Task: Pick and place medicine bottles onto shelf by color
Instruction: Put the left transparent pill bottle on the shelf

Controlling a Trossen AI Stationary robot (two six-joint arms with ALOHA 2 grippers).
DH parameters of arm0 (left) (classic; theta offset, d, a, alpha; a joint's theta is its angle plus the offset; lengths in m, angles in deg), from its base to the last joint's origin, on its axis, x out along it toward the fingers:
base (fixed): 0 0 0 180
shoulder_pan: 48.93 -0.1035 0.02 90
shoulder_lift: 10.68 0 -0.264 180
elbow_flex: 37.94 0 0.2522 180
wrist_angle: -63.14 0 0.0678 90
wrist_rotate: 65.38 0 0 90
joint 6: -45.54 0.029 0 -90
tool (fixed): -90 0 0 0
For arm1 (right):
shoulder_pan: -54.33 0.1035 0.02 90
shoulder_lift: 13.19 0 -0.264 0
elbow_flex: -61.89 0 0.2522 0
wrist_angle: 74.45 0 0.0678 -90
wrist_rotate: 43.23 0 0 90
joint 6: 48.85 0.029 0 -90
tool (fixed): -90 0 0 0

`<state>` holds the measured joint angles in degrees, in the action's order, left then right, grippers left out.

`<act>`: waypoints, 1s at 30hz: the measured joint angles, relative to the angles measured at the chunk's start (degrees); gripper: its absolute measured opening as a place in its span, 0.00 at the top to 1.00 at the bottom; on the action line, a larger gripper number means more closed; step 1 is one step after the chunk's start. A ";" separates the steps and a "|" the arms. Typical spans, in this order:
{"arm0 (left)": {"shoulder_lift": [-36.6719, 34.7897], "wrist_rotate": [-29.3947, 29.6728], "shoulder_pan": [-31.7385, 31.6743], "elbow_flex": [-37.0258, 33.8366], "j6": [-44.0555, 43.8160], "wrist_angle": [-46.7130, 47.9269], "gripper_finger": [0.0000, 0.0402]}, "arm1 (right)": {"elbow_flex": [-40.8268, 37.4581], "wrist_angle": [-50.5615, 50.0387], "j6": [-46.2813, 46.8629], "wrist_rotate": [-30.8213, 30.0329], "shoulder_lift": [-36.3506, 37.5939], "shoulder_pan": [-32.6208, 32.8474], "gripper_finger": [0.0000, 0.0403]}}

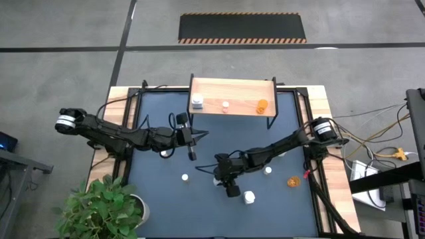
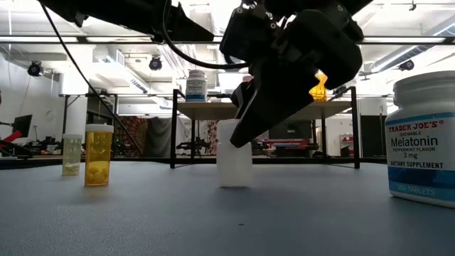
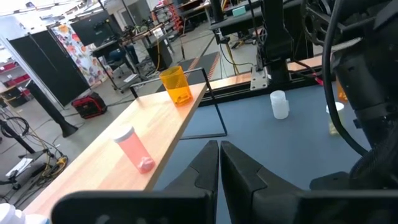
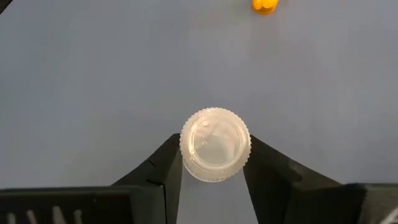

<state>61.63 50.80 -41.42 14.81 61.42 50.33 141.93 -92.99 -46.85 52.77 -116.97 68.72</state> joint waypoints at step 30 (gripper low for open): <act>-0.18 0.06 -0.04 0.29 20.68 -12.43 1.00 | 1.36 -22.08 5.29 -7.57 35.80 -11.66 0.66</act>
<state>61.45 50.86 -41.46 15.10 82.10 37.89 143.29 -115.07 -41.56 45.21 -81.17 57.06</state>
